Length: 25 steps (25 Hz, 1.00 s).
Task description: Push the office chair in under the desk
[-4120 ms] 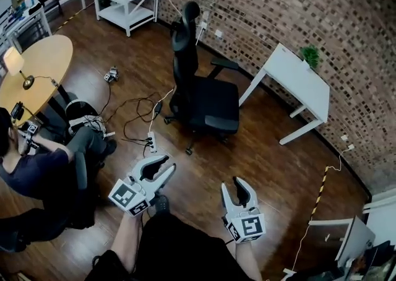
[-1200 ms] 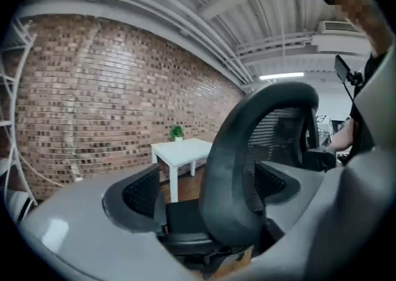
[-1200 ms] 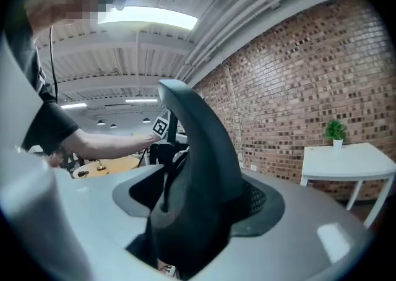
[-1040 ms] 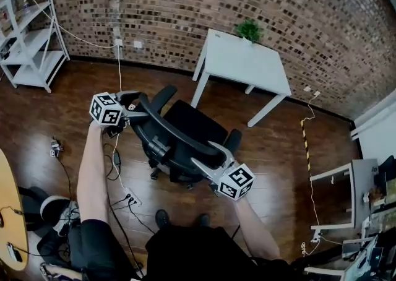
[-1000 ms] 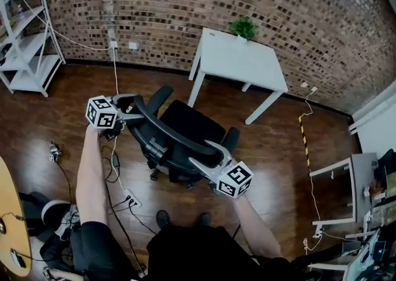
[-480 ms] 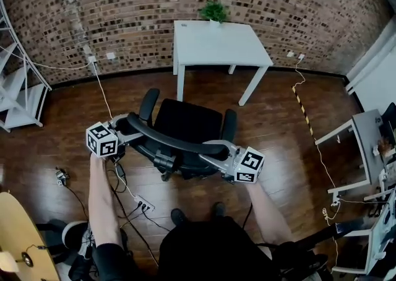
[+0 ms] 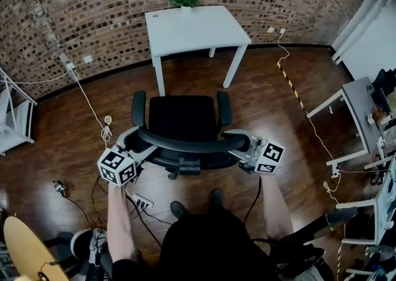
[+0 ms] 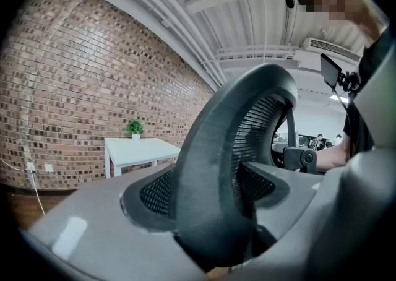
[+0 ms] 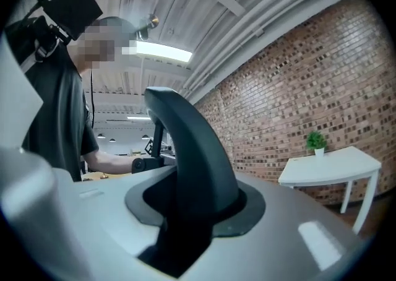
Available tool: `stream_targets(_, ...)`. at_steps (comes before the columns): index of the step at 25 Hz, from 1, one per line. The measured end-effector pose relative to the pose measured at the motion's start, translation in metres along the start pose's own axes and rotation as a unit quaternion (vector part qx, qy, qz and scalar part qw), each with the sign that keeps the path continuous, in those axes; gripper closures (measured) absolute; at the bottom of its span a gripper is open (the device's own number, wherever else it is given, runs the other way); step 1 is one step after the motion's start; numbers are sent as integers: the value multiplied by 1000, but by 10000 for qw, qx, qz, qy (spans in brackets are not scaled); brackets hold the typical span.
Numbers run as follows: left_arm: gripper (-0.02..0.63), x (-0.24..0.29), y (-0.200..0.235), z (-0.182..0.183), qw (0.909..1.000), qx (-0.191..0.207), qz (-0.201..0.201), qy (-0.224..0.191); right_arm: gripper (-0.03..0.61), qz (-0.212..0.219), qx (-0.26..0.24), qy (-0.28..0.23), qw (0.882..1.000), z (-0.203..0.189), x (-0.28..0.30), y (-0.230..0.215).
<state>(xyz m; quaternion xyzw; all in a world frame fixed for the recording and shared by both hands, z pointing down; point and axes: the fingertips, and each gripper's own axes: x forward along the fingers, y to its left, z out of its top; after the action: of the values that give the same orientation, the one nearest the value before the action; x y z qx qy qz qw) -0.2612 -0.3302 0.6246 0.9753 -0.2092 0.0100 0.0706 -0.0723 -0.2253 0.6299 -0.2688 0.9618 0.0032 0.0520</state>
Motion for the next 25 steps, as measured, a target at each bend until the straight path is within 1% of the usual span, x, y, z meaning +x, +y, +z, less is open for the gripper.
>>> stream_targets(1,189,6,-12,-4,10000,-3,28,-37,430,-52,2,-1,10000,-3,-14,-2)
stream_targets(4,189,28,-51,-16,9995,173,132,-222,417,-198,-7,4,9998,-12,-59,-9)
stream_targets(6,190,39,-74,-27,9989,183,263,-343,403,-248,-32,-11,9997,-17,-87,-9)
stream_targets(9,190,57,-103,-34,9987,161,309,-384,397,-283,-35,0,9996,-15,-121,-10)
stream_targets(12,190,82,-121,-31,9984,173,361,-405,390,-316,-3,11,9995,-11,-149,-22)
stream_targets(15,190,114,-147,-32,9976,196,468,-469,388,-219,-13,14,9998,-5,-186,-36)
stream_targets(21,190,172,-189,-24,9964,208,624,-536,391,-31,-2,-8,10000,17,-249,-65)
stream_targets(25,190,209,-209,-13,9965,211,641,-488,388,-24,47,-38,10000,36,-284,-87)
